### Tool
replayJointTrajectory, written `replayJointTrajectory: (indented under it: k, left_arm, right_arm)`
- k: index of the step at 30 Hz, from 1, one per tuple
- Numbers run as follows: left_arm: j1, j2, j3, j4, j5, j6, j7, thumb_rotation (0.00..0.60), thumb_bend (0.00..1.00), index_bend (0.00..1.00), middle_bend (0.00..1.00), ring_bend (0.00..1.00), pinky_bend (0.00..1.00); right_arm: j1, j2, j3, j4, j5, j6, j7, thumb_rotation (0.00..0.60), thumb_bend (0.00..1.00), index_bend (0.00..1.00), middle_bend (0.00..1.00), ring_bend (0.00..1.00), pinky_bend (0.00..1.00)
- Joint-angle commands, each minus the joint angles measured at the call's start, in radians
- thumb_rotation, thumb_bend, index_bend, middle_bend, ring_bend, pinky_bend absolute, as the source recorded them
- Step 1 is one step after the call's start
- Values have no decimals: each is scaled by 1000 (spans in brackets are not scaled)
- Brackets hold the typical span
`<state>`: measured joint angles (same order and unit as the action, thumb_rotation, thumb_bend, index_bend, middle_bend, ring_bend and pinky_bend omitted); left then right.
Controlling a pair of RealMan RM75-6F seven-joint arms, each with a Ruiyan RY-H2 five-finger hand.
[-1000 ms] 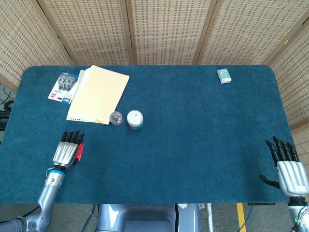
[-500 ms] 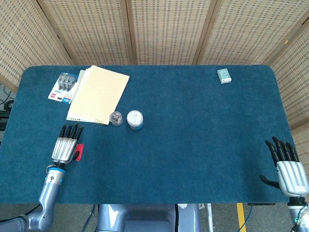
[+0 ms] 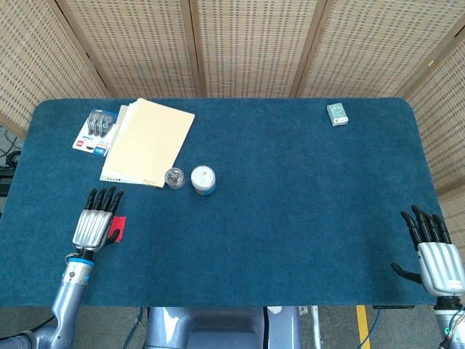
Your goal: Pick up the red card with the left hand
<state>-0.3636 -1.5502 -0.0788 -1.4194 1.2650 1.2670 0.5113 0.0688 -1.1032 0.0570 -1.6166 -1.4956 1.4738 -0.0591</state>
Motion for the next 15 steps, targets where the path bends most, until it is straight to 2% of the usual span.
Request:
replayJointTrajectory:
  k: [1, 4, 6, 9, 15]
  left_arm:
    - [26, 37, 16, -53, 23, 32, -31, 600, 294, 9, 0, 0, 0]
    - [44, 71, 30, -92, 42, 49, -59, 600, 293, 110, 0, 0, 0]
    - [51, 85, 39, -105, 52, 53, -73, 600, 293, 226, 0, 0, 0]
    - [57, 96, 51, -112, 65, 52, -84, 600, 296, 341, 0, 0, 0]
    - [63, 74, 67, -85, 90, 54, -81, 600, 302, 434, 0, 0, 0]
  right_arm:
    - [0, 1, 1, 0, 1, -1, 2, 600, 79, 0, 0, 0, 0]
    - [0, 1, 1, 0, 1, -1, 2, 600, 80, 0, 0, 0, 0]
    - [0, 0, 0, 0, 0, 0, 0, 600, 80, 0, 0, 0, 0]
    - [0, -2, -2, -1, -4, 1, -5, 600, 77, 0, 0, 0, 0]
    - [-1, -4, -1, -1, -3, 2, -7, 600, 79, 0, 0, 0, 0]
